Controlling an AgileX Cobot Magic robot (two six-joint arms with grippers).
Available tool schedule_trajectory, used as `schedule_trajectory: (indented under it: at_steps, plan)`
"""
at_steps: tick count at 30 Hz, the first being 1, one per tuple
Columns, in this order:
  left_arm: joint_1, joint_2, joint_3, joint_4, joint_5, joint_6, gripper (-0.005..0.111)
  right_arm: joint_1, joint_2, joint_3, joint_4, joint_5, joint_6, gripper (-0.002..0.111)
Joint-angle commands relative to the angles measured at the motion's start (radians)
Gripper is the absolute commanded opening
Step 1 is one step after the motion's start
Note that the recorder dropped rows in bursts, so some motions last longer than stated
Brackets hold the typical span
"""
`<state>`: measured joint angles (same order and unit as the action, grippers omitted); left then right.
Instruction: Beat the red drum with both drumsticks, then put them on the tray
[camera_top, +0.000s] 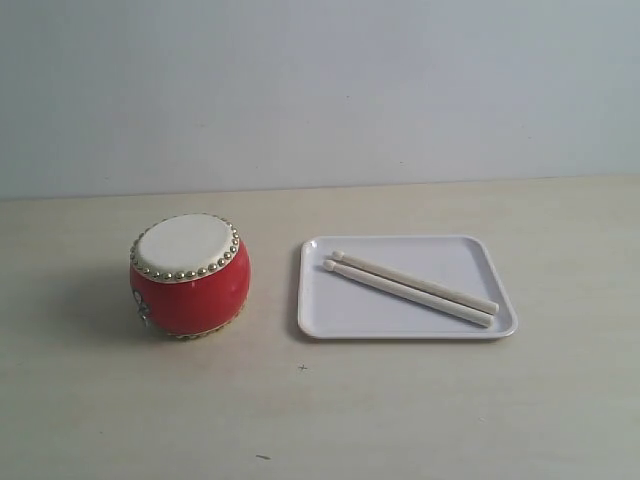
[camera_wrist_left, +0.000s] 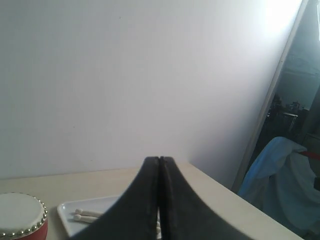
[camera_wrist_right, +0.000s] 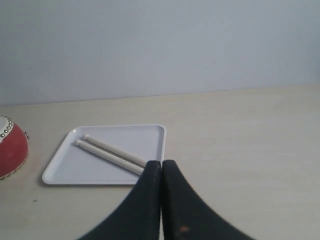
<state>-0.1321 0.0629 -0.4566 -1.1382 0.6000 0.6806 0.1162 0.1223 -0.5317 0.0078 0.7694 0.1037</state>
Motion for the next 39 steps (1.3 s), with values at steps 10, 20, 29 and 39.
schedule_trajectory:
  at_steps: [10,20,29,39]
  plan:
    - [0.060,-0.063,0.148,0.215,-0.272,0.345,0.000,-0.001,-0.003,0.008,0.010,-0.002,-0.007,0.000]
    - [0.116,-0.063,0.371,0.158,-0.357,0.343,0.000,-0.001,-0.003,0.008,0.020,0.013,-0.007,0.000]
    - [0.116,-0.063,0.443,1.000,-0.404,-0.747,0.000,-0.001,-0.003,0.008,0.020,0.013,-0.007,0.000]
    - [0.123,-0.063,0.457,1.112,-0.366,-0.733,0.000,-0.001,-0.003,0.008,0.020,0.013,-0.007,0.000]
